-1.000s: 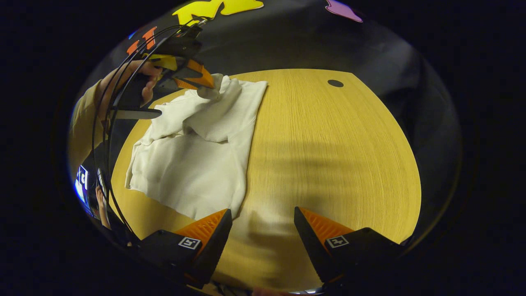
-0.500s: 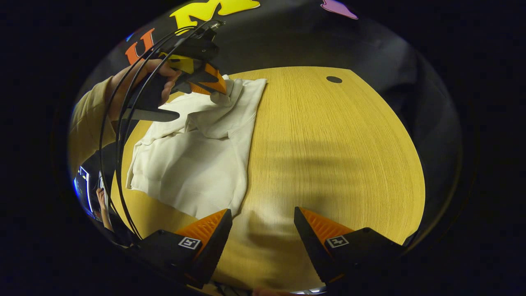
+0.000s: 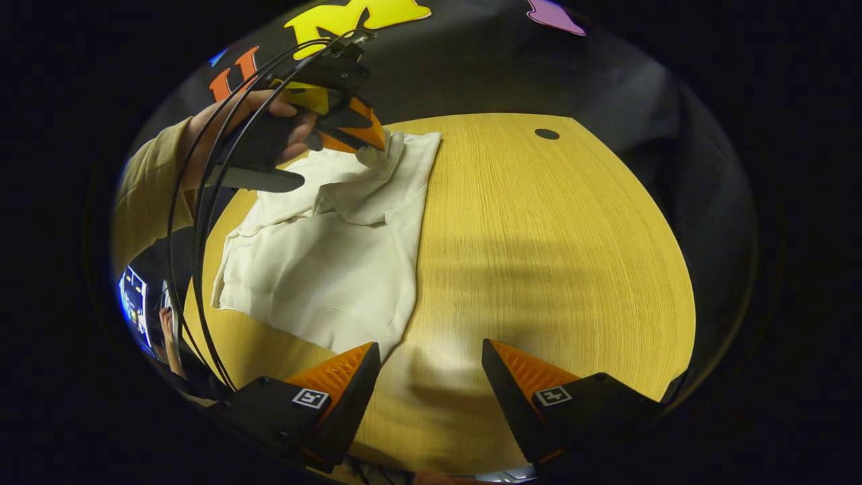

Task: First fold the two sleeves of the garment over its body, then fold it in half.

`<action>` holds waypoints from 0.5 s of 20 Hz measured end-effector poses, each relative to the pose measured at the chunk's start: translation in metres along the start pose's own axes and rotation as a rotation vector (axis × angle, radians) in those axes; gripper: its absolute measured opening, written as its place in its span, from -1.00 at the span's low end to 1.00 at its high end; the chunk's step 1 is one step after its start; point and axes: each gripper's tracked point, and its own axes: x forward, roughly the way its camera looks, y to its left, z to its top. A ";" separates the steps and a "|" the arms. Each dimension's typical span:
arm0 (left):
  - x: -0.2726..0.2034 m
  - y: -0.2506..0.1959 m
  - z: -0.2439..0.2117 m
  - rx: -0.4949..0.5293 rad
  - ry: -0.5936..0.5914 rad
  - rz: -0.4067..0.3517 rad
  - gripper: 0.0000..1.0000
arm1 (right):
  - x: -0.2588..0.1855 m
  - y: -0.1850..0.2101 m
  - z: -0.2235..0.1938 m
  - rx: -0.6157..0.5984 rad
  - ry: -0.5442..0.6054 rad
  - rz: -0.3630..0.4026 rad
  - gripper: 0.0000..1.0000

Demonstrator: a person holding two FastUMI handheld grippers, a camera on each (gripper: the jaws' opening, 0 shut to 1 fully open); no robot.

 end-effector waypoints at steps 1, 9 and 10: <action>-0.006 -0.005 0.001 -0.002 -0.004 -0.015 -0.50 | -0.001 0.001 -0.001 -0.002 -0.003 -0.003 0.89; -0.060 0.026 -0.016 0.013 -0.076 0.045 0.82 | -0.010 0.020 -0.004 -0.004 -0.029 -0.004 0.89; -0.066 0.039 -0.024 0.004 -0.077 0.065 0.83 | -0.010 0.023 -0.004 -0.002 -0.033 -0.006 0.89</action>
